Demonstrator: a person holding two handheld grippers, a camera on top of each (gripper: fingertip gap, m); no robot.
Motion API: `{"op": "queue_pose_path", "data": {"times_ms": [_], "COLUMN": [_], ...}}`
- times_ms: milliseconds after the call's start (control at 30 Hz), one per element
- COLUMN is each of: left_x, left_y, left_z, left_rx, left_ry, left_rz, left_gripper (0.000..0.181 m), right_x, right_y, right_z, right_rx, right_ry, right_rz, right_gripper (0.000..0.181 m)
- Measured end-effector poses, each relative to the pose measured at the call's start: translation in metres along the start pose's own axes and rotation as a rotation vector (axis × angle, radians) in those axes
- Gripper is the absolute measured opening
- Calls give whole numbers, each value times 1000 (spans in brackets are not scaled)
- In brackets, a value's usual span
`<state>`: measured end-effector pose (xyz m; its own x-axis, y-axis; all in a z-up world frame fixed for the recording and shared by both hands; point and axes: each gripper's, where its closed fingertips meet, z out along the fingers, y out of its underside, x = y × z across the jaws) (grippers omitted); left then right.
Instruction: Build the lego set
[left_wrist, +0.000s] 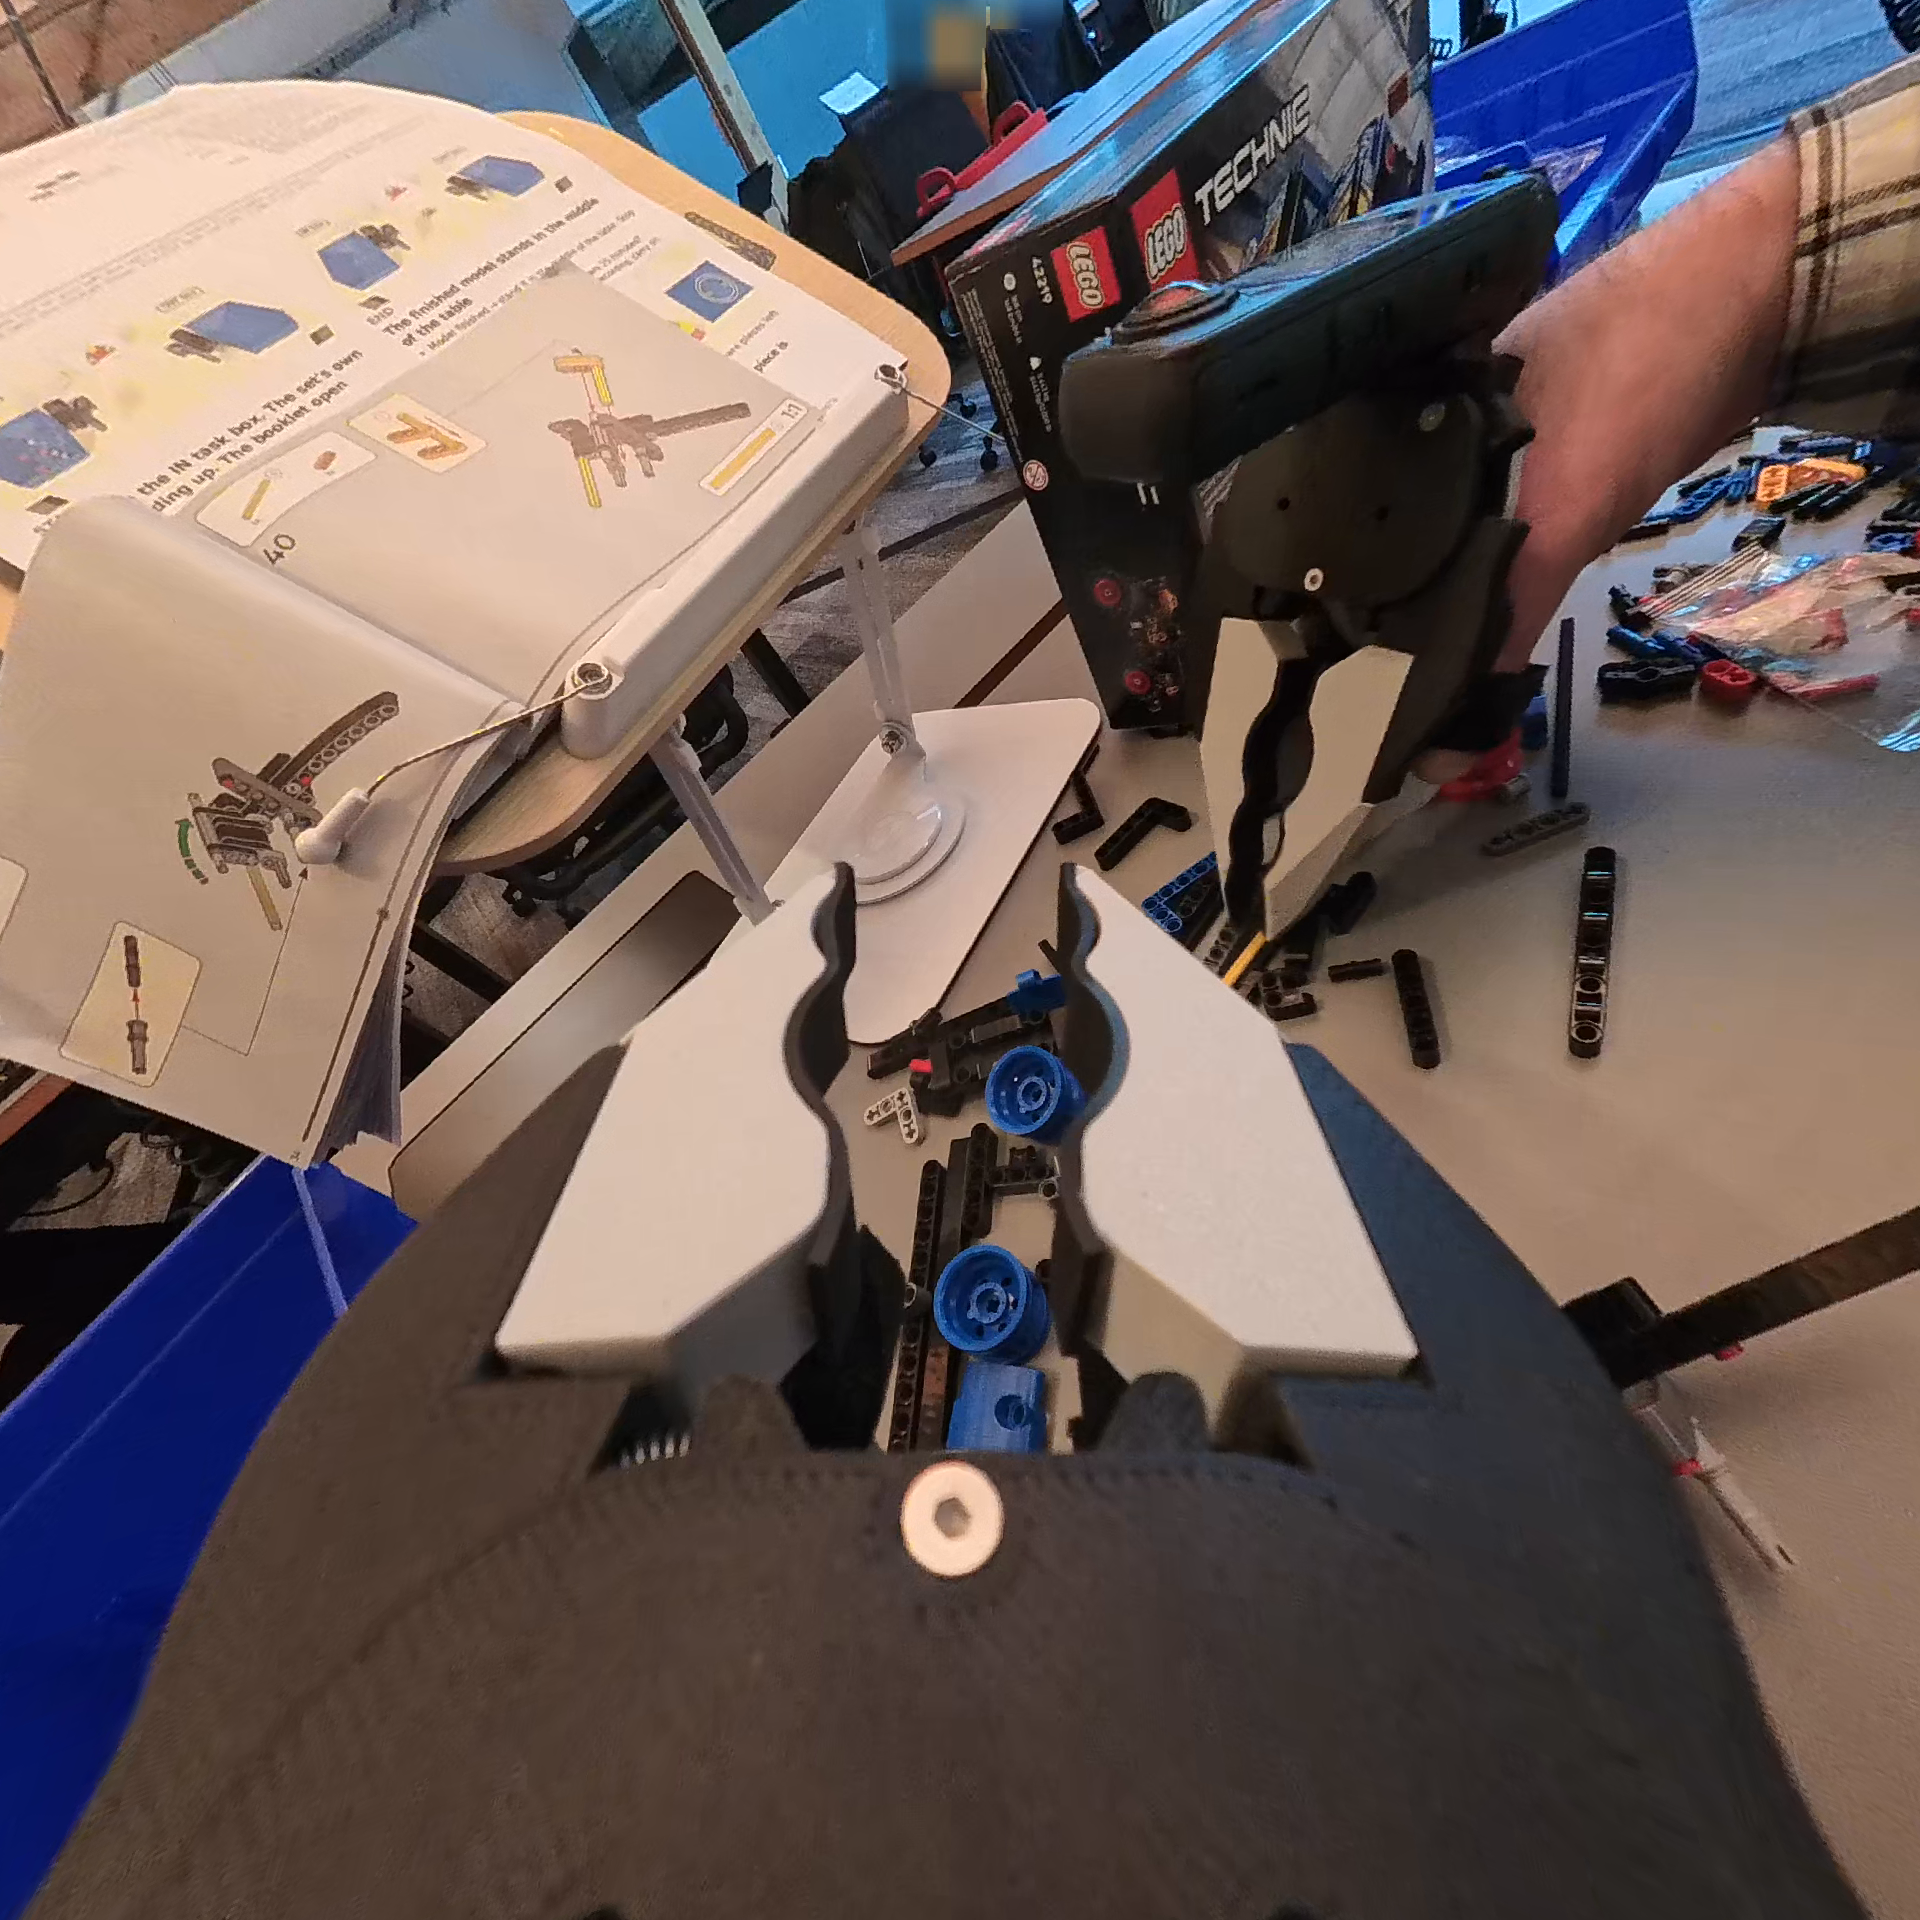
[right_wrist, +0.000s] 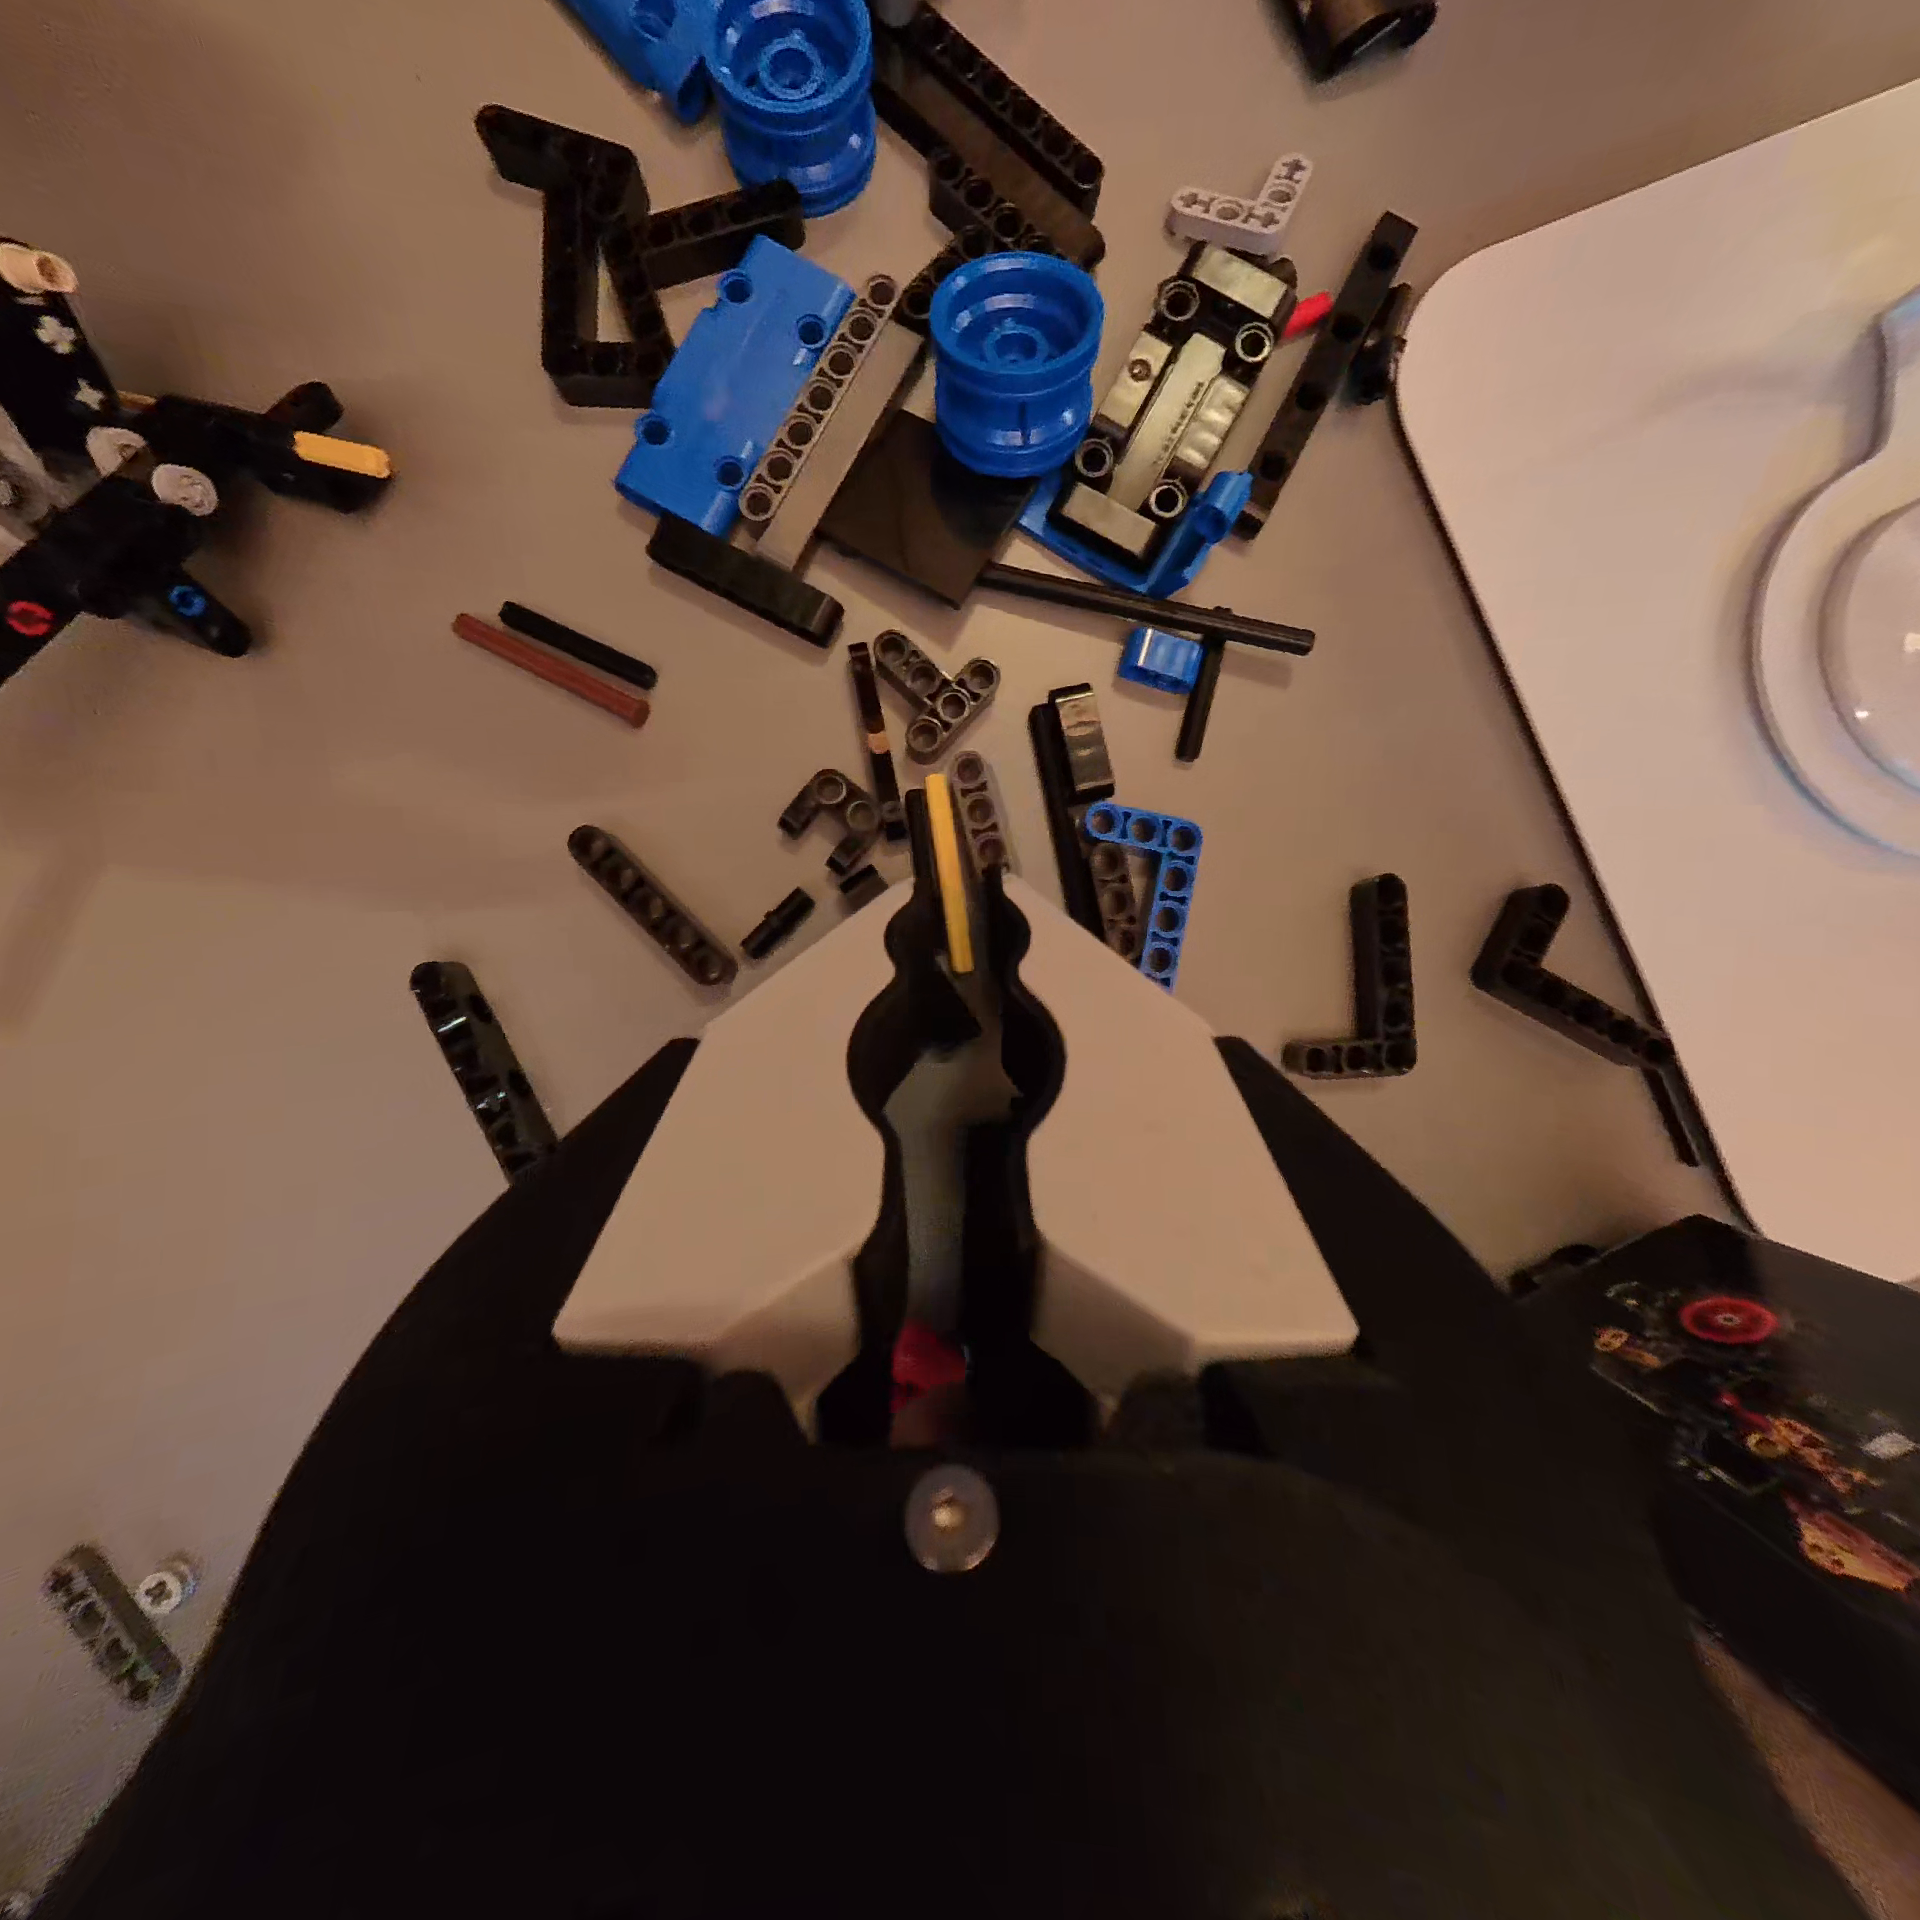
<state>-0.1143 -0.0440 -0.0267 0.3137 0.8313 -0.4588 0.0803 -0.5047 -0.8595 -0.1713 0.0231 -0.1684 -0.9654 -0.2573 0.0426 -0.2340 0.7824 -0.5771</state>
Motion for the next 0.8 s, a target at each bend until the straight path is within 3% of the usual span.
{"op": "queue_pose_path", "data": {"times_ms": [200, 400, 667, 800], "left_x": [1, 1, 0, 1], "left_y": [2, 2, 1, 0], "left_z": [1, 1, 0, -1], "left_rx": [-5, -4, -1, 1], "left_ry": [4, 5, 3, 4], "left_rz": [1, 2, 3, 5], "left_gripper": [38, 38, 38, 38], "right_x": [5, 2, -3, 5], "right_y": [0, 2, 0, 1], "right_z": [1, 0, 0, -2], "right_rx": [-2, -73, -62, -92], "right_ry": [28, 87, 46, 119], "right_rz": [5, -131, -123, -163], "right_gripper": [2, 3, 0, 5]}}
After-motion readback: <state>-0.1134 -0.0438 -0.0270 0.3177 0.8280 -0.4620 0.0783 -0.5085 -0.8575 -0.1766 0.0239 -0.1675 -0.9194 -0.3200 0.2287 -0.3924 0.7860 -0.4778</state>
